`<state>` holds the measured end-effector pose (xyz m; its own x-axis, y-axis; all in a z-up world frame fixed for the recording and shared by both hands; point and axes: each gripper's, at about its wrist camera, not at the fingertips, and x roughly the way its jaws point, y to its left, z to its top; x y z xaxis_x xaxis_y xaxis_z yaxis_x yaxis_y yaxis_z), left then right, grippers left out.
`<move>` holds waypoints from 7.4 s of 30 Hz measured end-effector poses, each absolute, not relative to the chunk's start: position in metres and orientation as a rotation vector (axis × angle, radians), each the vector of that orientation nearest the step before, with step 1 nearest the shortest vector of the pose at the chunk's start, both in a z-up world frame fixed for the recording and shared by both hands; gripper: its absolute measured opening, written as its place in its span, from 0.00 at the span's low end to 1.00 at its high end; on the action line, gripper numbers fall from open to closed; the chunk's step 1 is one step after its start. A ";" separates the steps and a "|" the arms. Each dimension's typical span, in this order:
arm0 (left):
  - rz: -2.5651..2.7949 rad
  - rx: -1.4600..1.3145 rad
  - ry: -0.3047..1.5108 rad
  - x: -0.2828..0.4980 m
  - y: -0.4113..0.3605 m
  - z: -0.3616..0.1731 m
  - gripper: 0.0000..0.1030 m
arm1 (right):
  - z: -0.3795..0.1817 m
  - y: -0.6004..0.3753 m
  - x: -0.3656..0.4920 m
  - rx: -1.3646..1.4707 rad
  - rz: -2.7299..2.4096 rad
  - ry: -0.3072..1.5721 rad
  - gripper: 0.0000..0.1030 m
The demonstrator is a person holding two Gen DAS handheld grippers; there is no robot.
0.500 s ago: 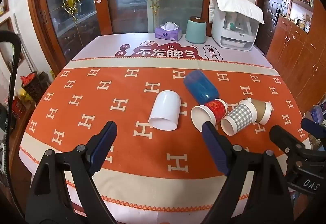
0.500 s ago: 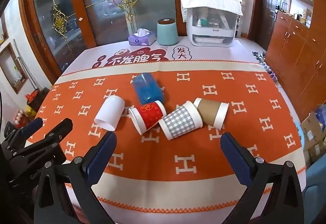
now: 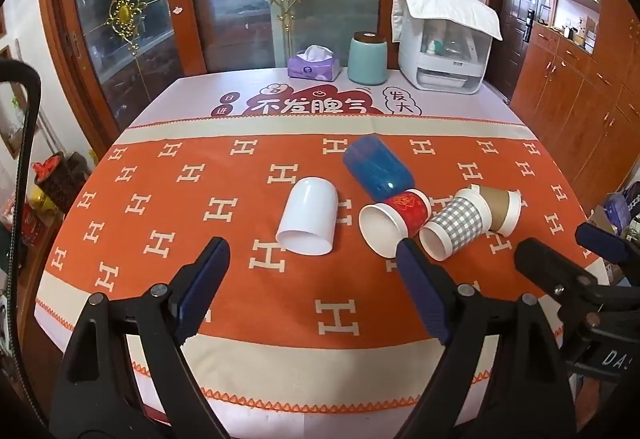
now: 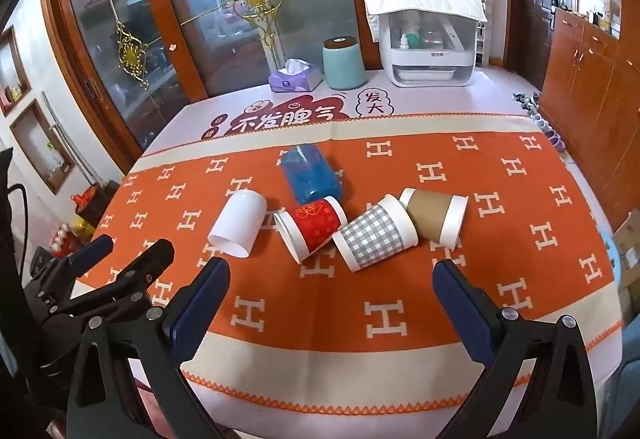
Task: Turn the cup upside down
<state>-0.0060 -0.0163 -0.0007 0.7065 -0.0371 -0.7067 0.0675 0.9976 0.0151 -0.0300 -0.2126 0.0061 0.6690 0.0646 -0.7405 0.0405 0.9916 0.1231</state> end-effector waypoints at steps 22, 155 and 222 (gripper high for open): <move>-0.074 0.042 0.815 -0.004 -0.022 -0.013 0.80 | 0.006 -0.213 -0.032 0.096 -0.009 0.817 1.00; -0.282 -0.565 1.455 0.054 -0.019 -0.168 0.70 | -0.136 -0.268 0.018 0.312 -0.014 1.201 0.68; -0.307 -0.169 1.036 0.022 0.059 -0.107 0.74 | -0.171 -0.172 0.081 0.374 0.246 1.540 0.69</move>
<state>0.0220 0.0586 -0.1067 0.4725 -0.3287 -0.8178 0.1706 0.9444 -0.2810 0.0807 -0.1721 -0.1710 0.0230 0.3843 -0.9229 0.0781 0.9197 0.3849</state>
